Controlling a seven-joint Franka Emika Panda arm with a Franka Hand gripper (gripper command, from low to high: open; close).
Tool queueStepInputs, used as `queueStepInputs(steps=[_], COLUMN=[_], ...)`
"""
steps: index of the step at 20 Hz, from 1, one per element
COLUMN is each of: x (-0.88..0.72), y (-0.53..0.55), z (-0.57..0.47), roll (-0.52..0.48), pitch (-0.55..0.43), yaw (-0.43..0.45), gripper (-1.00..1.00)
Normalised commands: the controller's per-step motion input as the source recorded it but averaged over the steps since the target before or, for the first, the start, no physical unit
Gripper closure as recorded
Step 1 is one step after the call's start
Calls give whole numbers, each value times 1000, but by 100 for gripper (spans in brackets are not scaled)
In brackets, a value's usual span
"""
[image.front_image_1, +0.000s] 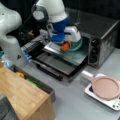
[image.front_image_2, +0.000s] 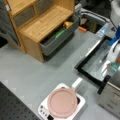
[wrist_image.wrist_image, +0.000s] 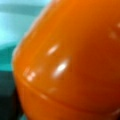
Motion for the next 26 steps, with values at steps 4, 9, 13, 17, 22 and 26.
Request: queueStepInputs(steps=[4, 9, 13, 17, 22, 26], x=[54, 43, 35, 40, 37, 38], y=[-18, -57, -68, -86, -93, -100], z=[112, 67, 65, 67, 105, 119], roll=[22, 16, 28, 18, 8, 2], pitch=[121, 122, 125, 131, 154, 163], yaw=[-90, -86, -65, -56, -41, -14], gripper=[100, 100, 100, 100, 100, 100])
